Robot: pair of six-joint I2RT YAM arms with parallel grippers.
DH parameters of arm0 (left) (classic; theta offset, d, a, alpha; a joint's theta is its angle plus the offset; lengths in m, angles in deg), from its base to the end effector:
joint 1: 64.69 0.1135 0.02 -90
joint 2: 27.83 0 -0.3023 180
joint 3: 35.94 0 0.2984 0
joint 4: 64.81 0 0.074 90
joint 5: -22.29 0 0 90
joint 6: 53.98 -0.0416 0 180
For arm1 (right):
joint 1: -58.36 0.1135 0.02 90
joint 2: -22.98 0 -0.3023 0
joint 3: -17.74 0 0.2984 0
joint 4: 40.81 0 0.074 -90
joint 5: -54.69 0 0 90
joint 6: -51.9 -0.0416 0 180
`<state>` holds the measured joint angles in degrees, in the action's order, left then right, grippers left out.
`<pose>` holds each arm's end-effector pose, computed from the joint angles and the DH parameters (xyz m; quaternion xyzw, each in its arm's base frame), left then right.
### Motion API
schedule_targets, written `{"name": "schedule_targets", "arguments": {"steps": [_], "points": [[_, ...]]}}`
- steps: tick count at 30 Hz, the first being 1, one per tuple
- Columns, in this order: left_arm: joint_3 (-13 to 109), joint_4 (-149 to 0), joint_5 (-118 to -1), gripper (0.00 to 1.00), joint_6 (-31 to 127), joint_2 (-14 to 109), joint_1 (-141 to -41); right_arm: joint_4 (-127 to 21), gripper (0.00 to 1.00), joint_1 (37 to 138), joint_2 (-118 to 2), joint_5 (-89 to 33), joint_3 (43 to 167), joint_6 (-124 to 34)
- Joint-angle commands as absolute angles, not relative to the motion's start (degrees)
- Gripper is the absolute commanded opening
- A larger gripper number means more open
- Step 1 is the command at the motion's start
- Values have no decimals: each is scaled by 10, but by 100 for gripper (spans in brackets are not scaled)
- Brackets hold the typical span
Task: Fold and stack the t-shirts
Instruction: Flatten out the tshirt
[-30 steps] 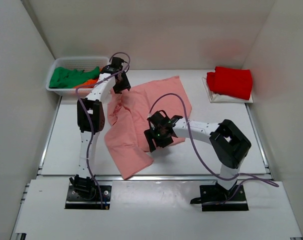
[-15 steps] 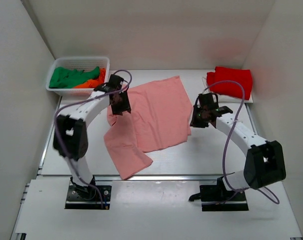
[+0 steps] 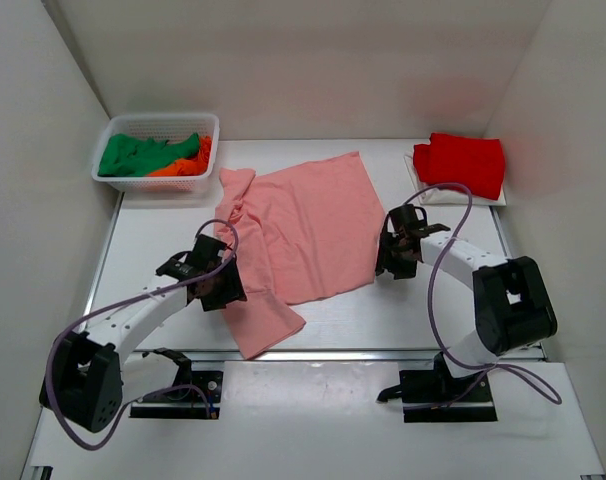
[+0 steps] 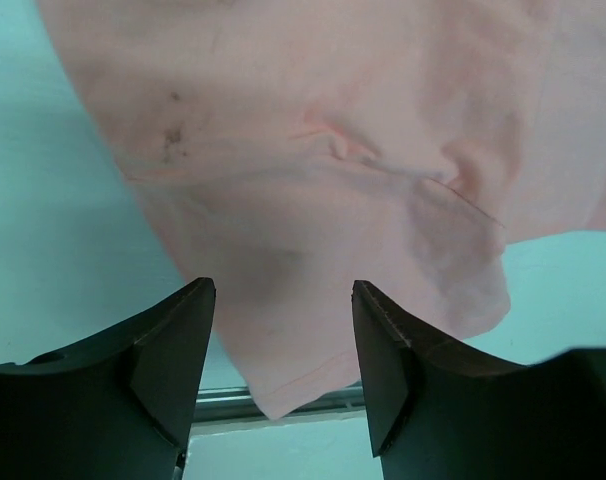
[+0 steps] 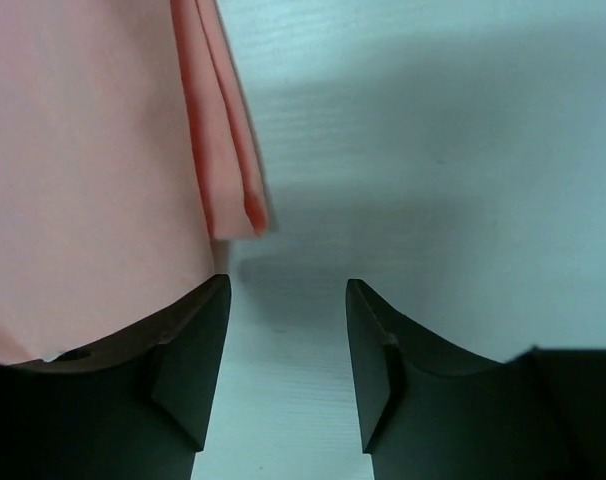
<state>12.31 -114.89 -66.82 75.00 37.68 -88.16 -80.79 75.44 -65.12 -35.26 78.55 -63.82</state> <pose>0.2054 -0.0899 0.1934 -0.1308 0.9717 -0.1084 0.1640 0.3057 0.0940 0.1722 0.0738 0.9776 0.0723 0.1833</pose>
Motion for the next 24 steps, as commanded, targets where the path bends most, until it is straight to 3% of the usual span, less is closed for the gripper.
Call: {"name": "schedule_targets", "arguments": {"steps": [1,7,17,21,23,24], "points": [[112,-1131,-676,69,778,339,-891,-769,49,752,-670,-372,809,-651],[102,-1153,-673,67,778,375,-944,-754,55,743,-692,-367,817,-671],[76,-1168,-673,63,789,396,-1025,-749,51,742,-746,-369,845,-673],[74,-1158,-676,63,802,441,-1060,-773,45,763,-761,-379,865,-675],[75,-1149,-693,61,814,458,-1077,-780,35,769,-765,-379,859,-675],[74,-1143,-692,55,815,464,-1082,-781,22,767,-768,-379,860,-672]]}}
